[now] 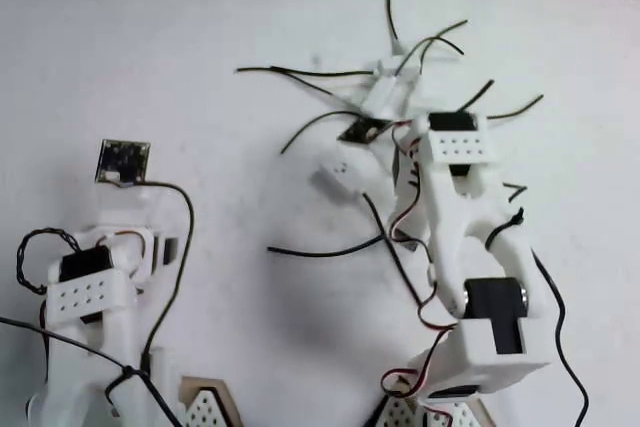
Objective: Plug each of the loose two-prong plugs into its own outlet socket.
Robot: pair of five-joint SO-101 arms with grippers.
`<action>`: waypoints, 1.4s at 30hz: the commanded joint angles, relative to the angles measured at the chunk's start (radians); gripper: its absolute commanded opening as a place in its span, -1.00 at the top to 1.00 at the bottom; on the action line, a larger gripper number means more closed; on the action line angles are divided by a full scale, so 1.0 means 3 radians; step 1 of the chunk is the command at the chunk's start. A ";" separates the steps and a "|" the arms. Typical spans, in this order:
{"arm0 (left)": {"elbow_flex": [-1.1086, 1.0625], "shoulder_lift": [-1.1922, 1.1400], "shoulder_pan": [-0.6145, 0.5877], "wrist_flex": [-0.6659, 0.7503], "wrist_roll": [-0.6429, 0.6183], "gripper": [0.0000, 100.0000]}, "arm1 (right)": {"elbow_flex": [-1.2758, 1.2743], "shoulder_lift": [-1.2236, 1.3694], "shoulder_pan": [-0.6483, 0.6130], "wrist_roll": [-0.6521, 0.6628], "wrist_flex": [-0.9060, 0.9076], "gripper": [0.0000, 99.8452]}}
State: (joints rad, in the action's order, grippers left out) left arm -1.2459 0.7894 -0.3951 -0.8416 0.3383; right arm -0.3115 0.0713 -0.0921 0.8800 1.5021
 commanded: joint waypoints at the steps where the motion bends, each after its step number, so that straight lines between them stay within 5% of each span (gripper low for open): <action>1: 0.0026 0.0095 -0.0023 0.0066 -0.0036 0.50 | -0.0138 -0.0023 0.0023 0.0036 -0.0309 0.55; 18: 0.0031 0.0095 -0.0023 0.0066 -0.0036 0.50 | -0.0644 0.0207 -0.0212 0.0010 -0.1302 0.56; 25: 0.0031 0.0095 -0.0023 0.0066 -0.0031 0.50 | -0.0199 0.0494 -0.0207 -0.0245 -0.1266 0.92; 42: 0.0031 0.0095 -0.0023 0.0066 -0.0020 0.50 | 0.0604 0.0586 -0.0043 -0.0225 0.0396 0.97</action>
State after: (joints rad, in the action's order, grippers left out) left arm -1.2459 0.7894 -0.3951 -0.8416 0.3383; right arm -0.1933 0.2463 -0.1289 0.8124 1.5620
